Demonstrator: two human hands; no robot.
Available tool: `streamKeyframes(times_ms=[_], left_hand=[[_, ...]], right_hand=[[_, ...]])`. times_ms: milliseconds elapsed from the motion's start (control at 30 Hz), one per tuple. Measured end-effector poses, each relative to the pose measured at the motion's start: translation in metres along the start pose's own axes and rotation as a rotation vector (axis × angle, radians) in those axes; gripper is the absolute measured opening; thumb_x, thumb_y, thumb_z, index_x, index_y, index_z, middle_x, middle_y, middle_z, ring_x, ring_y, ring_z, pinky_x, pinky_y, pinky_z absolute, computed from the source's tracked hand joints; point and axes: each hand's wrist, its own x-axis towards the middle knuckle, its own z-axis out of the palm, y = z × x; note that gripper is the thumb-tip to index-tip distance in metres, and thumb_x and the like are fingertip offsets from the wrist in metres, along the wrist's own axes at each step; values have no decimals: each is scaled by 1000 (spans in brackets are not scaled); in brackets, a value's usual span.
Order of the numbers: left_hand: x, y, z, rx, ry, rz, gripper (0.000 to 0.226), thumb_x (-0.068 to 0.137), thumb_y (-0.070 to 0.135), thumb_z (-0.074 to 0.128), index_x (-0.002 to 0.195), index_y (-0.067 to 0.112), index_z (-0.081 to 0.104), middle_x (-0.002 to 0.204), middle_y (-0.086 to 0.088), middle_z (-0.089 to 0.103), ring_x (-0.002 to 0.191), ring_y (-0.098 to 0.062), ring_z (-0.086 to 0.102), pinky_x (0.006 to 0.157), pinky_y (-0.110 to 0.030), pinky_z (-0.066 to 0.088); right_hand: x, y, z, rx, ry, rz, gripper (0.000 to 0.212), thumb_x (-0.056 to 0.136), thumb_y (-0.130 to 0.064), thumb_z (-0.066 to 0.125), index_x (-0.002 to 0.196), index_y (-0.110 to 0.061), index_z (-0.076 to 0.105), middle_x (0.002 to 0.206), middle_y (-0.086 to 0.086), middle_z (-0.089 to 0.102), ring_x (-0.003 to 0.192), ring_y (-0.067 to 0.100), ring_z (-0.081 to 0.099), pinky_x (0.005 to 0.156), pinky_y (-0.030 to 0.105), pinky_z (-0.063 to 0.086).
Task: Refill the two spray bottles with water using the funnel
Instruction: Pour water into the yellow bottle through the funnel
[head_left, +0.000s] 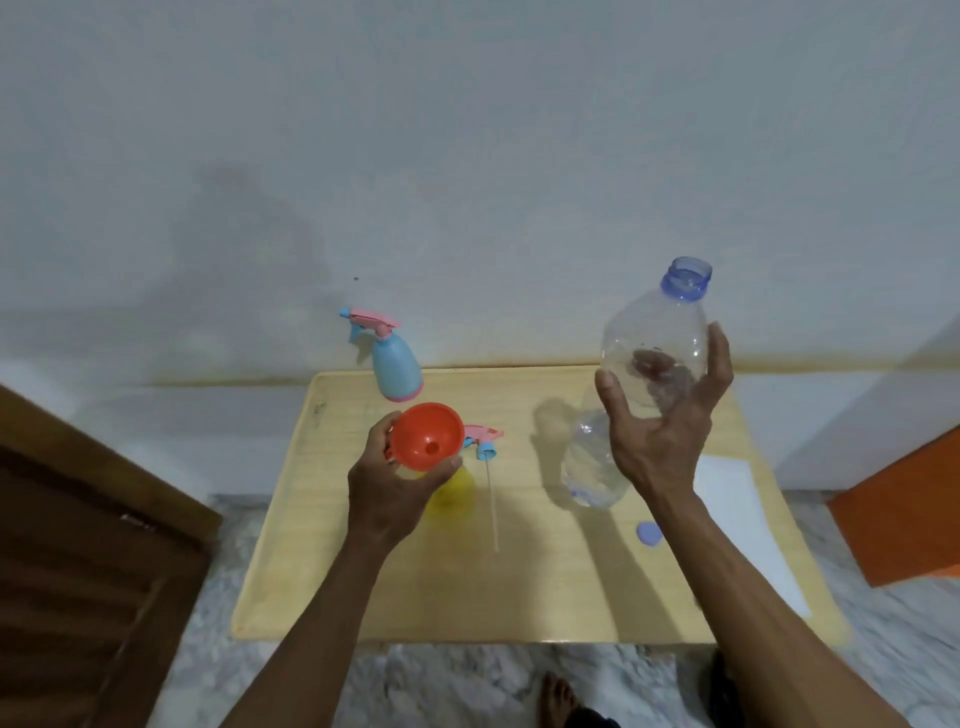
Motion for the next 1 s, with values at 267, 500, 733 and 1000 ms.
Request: streamKeyframes(times_ms=[267,500,733,1000], left_hand=[[0,2,1,-37,11,-4,86,61,40,93,136,25,53,114,8,65,105,-15,62,90,-30,52],[2,8,-4,-40,-34,40,78,63,34,93,131,24,57,106,13,65,96,-7,61,79,-9,43],[5,11,-10,-27,-73,51,78,60,41,93,128,28,60,104,14,68,93,-1,62,77,-8,44],[9,8,-12,-1,-90,40,83,59,42,94,132,27,59,109,9,69,100,-10,63,82,-19,46]], right_hand=[[50,-54,29,-8,-536,-150,95,78,-22,86,146,-48,25,105,-6,71,88,8,72,81,22,53],[67,-54,53,-382,-1123,-296,88,80,-44,75,148,-54,20,86,8,71,80,28,67,77,46,57],[65,-38,57,-731,-1409,-381,88,86,-43,71,152,-53,13,93,-7,64,84,17,57,76,36,50],[64,-24,51,-884,-1464,-410,89,85,-43,68,149,-57,8,103,3,67,91,27,60,78,40,53]])
